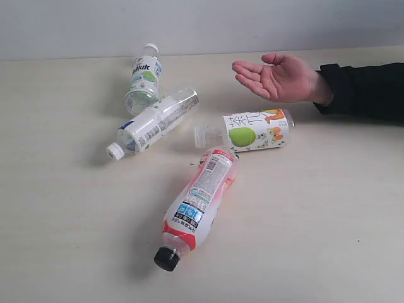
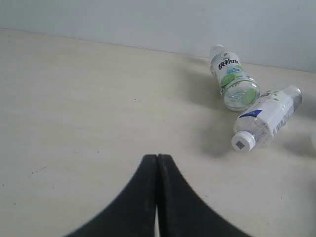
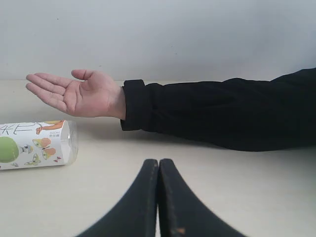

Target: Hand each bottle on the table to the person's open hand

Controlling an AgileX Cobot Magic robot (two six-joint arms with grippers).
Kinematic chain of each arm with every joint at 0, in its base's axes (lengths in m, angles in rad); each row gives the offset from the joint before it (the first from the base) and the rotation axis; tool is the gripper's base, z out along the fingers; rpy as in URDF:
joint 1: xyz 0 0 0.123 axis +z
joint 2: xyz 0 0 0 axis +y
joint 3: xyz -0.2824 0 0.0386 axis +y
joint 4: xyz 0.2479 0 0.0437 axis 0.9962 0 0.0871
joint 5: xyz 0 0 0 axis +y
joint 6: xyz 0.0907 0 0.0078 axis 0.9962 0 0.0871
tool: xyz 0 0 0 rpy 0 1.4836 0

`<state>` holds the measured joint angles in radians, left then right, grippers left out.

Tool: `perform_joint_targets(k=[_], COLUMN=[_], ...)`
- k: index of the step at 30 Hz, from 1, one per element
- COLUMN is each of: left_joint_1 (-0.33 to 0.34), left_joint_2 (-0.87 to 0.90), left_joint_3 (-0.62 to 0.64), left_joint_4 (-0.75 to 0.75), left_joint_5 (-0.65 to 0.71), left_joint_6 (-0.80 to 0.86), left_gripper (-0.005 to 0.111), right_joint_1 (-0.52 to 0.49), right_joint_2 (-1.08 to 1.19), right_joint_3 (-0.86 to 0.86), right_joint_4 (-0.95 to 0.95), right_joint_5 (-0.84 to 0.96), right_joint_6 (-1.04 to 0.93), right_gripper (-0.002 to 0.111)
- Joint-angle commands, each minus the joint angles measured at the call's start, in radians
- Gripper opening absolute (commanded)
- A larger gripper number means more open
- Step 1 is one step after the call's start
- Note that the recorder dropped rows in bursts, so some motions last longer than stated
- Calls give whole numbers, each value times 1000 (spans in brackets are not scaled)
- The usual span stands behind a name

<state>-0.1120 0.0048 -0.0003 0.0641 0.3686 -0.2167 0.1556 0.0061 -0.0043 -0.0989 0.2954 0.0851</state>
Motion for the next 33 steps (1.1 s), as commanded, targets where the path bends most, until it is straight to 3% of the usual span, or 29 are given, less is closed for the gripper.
perform_joint_targets(k=[1, 13, 19, 25, 29, 33], left_joint_1=[2, 2, 2, 2, 2, 2], left_joint_2=[-5, -5, -5, -5, -5, -5], left_joint_3=[0, 0, 0, 0, 0, -50], left_joint_4=[3, 19, -34, -34, -34, -34], left_joint_5=[-5, -42, -484, -709, -866, -959], left_joint_6=[3, 7, -163, -174, -317, -341], left_gripper=[0, 0, 0, 0, 0, 0], right_joint_1=[-4, -4, -4, -4, -4, -4], right_joint_2=[-6, -6, -6, -6, -6, -6], right_joint_3=[4, 4, 4, 4, 4, 4], right_joint_4=[-5, -5, -5, -5, -5, -5], right_joint_5=[-12, -10, -10, -10, -10, -10], right_joint_6=[-5, -5, -5, -5, -5, -5], right_gripper=[0, 0, 0, 0, 0, 0])
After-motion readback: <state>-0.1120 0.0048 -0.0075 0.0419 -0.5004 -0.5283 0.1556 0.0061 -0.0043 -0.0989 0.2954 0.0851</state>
